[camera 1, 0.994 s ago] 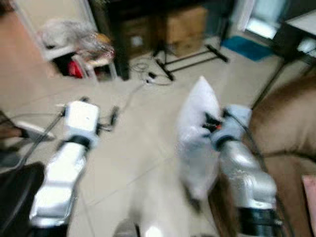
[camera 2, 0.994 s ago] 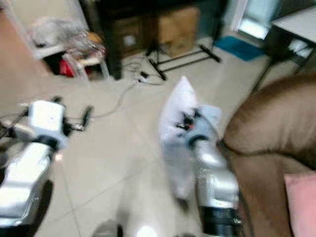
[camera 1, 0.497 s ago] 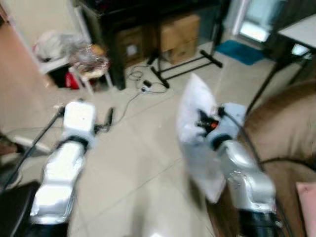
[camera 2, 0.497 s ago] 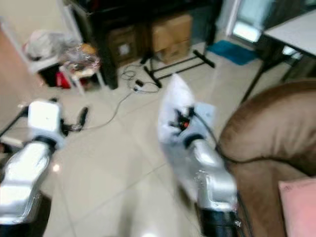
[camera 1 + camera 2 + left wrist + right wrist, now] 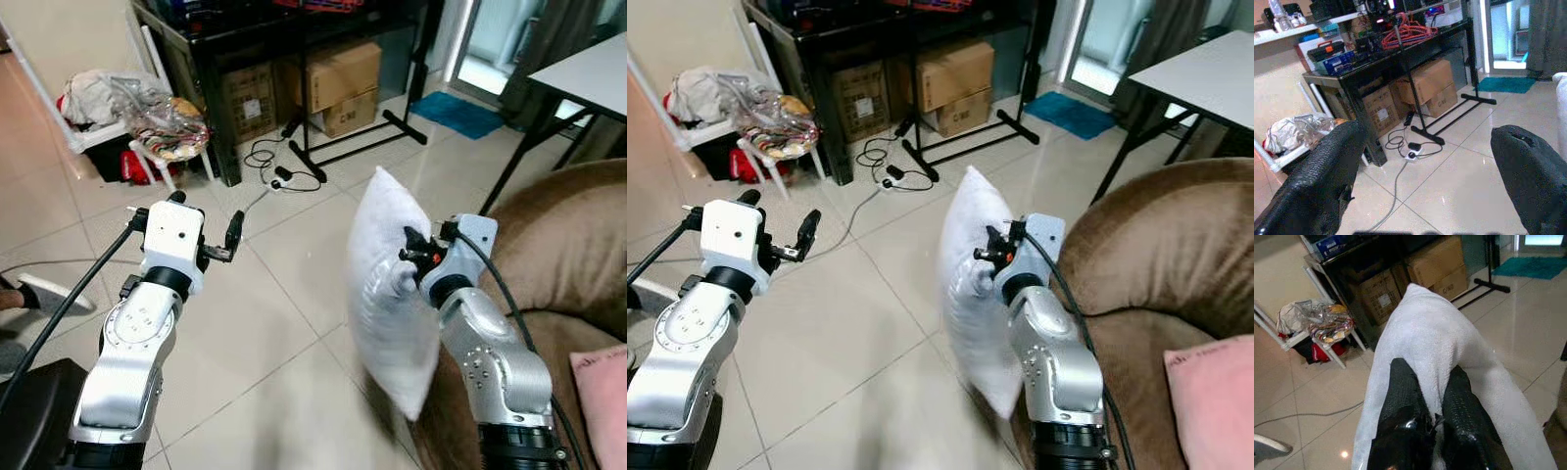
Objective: Move the pillow to the sofa from floor
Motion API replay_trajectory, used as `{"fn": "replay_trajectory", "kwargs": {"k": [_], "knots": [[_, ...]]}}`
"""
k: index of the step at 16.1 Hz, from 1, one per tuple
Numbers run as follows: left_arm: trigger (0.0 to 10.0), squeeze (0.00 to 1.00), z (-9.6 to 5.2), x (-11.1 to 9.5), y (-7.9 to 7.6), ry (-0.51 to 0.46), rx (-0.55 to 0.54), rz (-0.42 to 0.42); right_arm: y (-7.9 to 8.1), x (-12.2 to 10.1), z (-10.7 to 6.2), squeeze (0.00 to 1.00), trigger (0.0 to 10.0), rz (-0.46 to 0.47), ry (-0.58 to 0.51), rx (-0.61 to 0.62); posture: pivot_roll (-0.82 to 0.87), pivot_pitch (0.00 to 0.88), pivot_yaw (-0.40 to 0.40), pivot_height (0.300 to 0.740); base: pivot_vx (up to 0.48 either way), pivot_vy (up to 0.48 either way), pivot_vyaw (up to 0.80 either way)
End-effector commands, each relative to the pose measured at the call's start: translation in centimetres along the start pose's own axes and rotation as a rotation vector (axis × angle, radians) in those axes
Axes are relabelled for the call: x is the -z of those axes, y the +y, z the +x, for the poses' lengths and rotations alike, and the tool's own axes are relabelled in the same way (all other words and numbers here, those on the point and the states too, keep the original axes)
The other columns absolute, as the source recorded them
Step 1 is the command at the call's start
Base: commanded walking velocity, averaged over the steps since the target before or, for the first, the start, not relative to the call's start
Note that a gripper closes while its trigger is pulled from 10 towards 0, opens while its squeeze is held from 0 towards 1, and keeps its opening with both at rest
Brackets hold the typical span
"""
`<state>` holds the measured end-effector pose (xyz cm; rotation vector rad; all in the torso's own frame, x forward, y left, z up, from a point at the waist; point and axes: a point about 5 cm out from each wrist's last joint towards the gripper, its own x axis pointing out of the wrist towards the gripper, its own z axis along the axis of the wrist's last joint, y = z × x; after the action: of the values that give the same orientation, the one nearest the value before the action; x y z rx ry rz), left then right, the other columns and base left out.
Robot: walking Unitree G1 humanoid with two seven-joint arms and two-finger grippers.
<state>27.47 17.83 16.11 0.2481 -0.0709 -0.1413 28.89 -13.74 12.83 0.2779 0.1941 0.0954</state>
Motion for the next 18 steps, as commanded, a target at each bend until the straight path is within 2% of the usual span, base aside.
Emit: {"fn": "replay_trajectory", "kwargs": {"k": [1,4,7,10,14,16,17,18], "knots": [[10.0,0.14,-0.2,0.2,0.0,0.008,0.002,0.010,1.0,-1.7,-0.2,0.00,10.0,-0.011,-0.081,-0.048,-0.07,0.000,0.053,0.740,0.000,0.000,-0.79],[10.0,0.14,-0.3,0.2,0.1,0.010,-0.002,0.014,1.4,-2.0,-0.2,0.00,10.0,-0.015,-0.088,-0.055,-0.07,0.000,0.049,0.740,0.000,0.000,-0.80],[10.0,0.14,-0.4,0.3,0.0,0.013,-0.003,0.017,1.0,-2.1,-0.2,0.00,10.0,-0.021,-0.092,-0.033,-0.07,0.000,0.045,0.740,0.000,0.000,-0.80],[10.0,0.13,-0.5,0.7,0.0,0.058,-0.025,-0.027,0.8,-2.3,-0.1,0.00,10.0,-0.022,-0.095,-0.022,-0.06,0.000,0.037,0.740,0.000,0.000,-0.80],[10.0,0.12,-0.7,1.0,0.2,0.081,-0.040,-0.013,0.8,-2.3,0.1,0.00,10.0,-0.026,-0.093,-0.014,-0.06,0.000,0.027,0.740,0.000,0.000,-0.80],[10.0,0.07,-1.0,1.0,0.1,0.084,-0.028,-0.033,0.8,-2.2,0.2,0.00,10.0,-0.027,-0.090,-0.009,-0.06,0.000,0.024,0.740,0.000,0.000,-0.80],[10.0,0.01,-1.0,1.2,-0.2,0.077,0.004,-0.022,0.9,-2.0,0.2,0.00,10.0,-0.027,-0.087,-0.008,-0.06,0.000,0.024,0.740,0.000,0.000,-0.80],[10.0,0.00,-1.0,1.2,-0.2,0.065,0.006,-0.020,1.0,-2.0,0.2,0.00,10.0,-0.027,-0.085,-0.008,-0.06,0.000,0.024,0.740,0.000,0.000,-0.80]]}}
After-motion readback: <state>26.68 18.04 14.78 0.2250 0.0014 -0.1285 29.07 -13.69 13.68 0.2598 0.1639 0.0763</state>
